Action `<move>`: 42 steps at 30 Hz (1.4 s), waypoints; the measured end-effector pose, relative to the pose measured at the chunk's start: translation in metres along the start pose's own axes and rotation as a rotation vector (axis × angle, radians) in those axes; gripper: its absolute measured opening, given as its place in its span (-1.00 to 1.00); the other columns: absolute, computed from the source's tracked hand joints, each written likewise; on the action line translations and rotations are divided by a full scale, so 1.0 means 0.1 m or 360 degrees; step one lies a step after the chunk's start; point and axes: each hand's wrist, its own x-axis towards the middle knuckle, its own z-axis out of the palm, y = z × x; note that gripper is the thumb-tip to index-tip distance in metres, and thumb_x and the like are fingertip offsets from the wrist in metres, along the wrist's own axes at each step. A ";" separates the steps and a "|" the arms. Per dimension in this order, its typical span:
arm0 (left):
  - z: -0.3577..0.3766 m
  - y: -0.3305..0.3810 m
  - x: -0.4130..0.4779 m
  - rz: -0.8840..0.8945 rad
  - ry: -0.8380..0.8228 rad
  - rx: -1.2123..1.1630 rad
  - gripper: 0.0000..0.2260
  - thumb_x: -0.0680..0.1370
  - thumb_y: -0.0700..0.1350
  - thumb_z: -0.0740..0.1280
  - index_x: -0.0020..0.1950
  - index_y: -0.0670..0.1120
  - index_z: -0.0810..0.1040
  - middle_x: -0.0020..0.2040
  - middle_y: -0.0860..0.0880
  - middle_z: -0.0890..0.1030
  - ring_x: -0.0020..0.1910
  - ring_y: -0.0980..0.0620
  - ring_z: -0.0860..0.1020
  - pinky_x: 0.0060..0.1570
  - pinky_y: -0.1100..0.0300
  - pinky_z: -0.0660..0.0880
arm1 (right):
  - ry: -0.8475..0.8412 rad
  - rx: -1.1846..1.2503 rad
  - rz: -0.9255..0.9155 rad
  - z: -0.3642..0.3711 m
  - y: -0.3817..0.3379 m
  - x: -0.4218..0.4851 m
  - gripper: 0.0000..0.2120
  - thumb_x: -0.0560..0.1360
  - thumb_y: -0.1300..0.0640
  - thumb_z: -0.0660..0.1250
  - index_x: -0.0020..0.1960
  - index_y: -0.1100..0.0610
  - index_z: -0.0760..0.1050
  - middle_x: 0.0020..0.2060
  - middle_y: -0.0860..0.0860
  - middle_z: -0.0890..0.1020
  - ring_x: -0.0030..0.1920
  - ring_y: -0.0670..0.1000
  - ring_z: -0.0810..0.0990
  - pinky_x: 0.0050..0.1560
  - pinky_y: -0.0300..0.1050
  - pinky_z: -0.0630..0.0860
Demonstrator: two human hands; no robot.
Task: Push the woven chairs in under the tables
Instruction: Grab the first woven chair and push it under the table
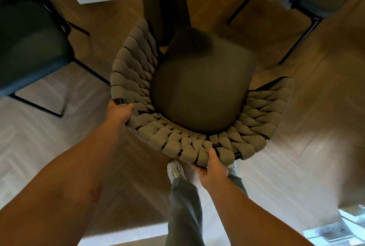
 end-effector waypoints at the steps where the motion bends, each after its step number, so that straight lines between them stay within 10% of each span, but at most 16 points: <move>1: 0.00 -0.04 -0.02 0.0009 0.0008 -0.0013 -0.41 0.49 -0.11 0.46 0.48 -0.04 0.35 0.32 -0.12 0.52 0.11 -0.13 0.53 0.05 -0.06 0.56 | 0.0001 -0.0055 -0.0017 -0.02 -0.05 0.00 -0.62 0.53 0.23 0.42 0.30 0.00 0.50 0.19 0.19 0.61 0.10 0.29 0.63 -0.31 0.24 0.65; 8: 0.11 -0.43 -0.37 -0.0154 0.0105 -0.0271 -0.39 0.46 -0.11 0.48 0.45 0.05 0.31 0.33 -0.09 0.48 0.19 -0.19 0.52 0.16 -0.24 0.56 | 0.0046 -0.0451 -0.0064 -0.18 -0.52 0.12 -0.71 0.52 0.17 0.43 0.19 0.08 0.44 0.05 0.16 0.59 0.05 0.23 0.60 -0.18 0.23 0.66; 12: 0.22 -0.58 -0.56 -0.0257 0.0172 -0.0411 -0.37 0.45 -0.11 0.49 0.46 0.10 0.31 0.35 -0.08 0.48 0.24 -0.20 0.51 0.20 -0.25 0.53 | 0.0036 -0.0575 -0.0111 -0.20 -0.82 0.24 -0.79 0.53 0.17 0.43 0.07 -0.02 0.45 -0.11 0.09 0.58 -0.14 0.14 0.58 -0.51 0.05 0.62; 17: 0.40 -0.68 -0.80 -0.0369 0.0339 -0.0505 -0.40 0.43 -0.13 0.52 0.42 0.07 0.37 0.29 -0.10 0.51 0.14 -0.16 0.55 0.06 -0.12 0.58 | -0.0016 -0.0732 -0.0192 -0.15 -1.12 0.44 -0.69 0.54 0.16 0.41 0.26 0.10 0.48 0.03 0.18 0.63 0.02 0.26 0.64 -0.12 0.37 0.64; 24: 0.57 -0.81 -1.09 -0.0436 0.0352 -0.0642 -0.41 0.45 -0.07 0.53 0.42 0.09 0.38 0.28 -0.11 0.52 0.08 -0.20 0.56 -0.16 -0.06 0.59 | -0.0113 -0.0902 -0.0201 -0.09 -1.50 0.52 -0.96 0.57 0.11 0.38 -0.03 0.05 0.52 -0.06 0.16 0.62 -0.10 0.23 0.64 -0.45 0.15 0.62; 35: 0.48 -0.81 -1.23 -0.0628 -0.0119 -0.1113 -0.32 0.40 -0.10 0.59 0.37 0.27 0.32 0.22 -0.05 0.51 0.12 -0.29 0.58 -0.13 -0.47 0.54 | -0.0327 -0.0669 -0.0057 -0.08 -1.25 0.25 -0.60 0.53 -0.02 0.42 0.35 -0.01 0.48 0.17 0.18 0.64 0.15 0.29 0.62 0.12 0.46 0.52; 42: 0.46 -0.81 -1.02 -0.0669 0.0026 -0.1020 -0.34 0.41 -0.38 0.45 0.37 0.15 0.40 0.13 -0.12 0.57 -0.01 -0.25 0.60 -0.36 -0.27 0.60 | -0.0092 -0.0686 -0.0153 0.02 -1.08 0.41 -0.61 0.53 0.25 0.38 0.33 0.08 0.45 0.05 0.19 0.64 0.06 0.26 0.64 0.08 0.44 0.57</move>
